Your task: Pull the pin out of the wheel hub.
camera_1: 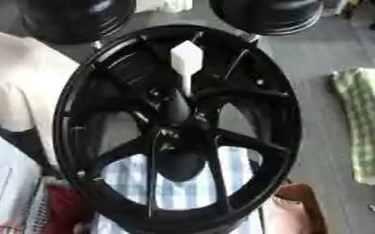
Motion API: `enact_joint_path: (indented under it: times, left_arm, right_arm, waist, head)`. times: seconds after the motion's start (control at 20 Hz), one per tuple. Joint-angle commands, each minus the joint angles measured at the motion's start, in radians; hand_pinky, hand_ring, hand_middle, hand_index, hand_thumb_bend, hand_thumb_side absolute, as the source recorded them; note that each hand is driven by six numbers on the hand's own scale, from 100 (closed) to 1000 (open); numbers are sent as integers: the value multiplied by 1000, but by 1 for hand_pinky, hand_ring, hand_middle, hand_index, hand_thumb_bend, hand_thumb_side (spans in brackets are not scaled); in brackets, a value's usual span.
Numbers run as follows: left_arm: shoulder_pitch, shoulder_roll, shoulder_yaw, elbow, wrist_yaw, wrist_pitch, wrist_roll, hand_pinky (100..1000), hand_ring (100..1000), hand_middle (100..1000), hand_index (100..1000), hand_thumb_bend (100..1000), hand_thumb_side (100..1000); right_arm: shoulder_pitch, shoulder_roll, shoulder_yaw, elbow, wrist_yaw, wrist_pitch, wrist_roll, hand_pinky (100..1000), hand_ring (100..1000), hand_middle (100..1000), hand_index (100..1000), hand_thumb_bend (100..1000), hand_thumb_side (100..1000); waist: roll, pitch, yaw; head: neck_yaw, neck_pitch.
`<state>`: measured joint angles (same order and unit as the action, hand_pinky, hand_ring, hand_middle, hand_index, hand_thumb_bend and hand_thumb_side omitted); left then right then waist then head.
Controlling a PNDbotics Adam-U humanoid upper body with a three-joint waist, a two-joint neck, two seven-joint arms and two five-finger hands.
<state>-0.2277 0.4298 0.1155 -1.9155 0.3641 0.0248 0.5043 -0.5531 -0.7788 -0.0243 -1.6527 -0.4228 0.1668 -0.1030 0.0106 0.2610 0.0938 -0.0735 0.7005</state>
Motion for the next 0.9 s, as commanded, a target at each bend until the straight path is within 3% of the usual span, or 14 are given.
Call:
enact_joint_path:
  times: [0.05,0.6,0.9]
  left_arm:
    - [-5,17,14,-14,-4,-2,-4,788,704,648,771,320,697]
    - [-4,55,11,-21,-23,0,-12,788,705,648,772,312,691]
    - [-2,69,9,-29,-30,4,-12,787,705,648,772,310,695]
  right_arm:
    - [-8,-26,-15,-21,-2,-2,-4,852,670,652,735,169,498]
    - [-5,-35,-19,-32,3,-6,-1,853,673,654,736,174,495]
    - [-46,-82,-17,-55,71,-36,33,852,692,675,750,191,463]
  waist:
    - [1,-23,-1]
    - [5,-13,-5]
    - [-1,2,-8]
  head:
    - [-3,-16]
    - [-2,-15]
    - [11,-18]
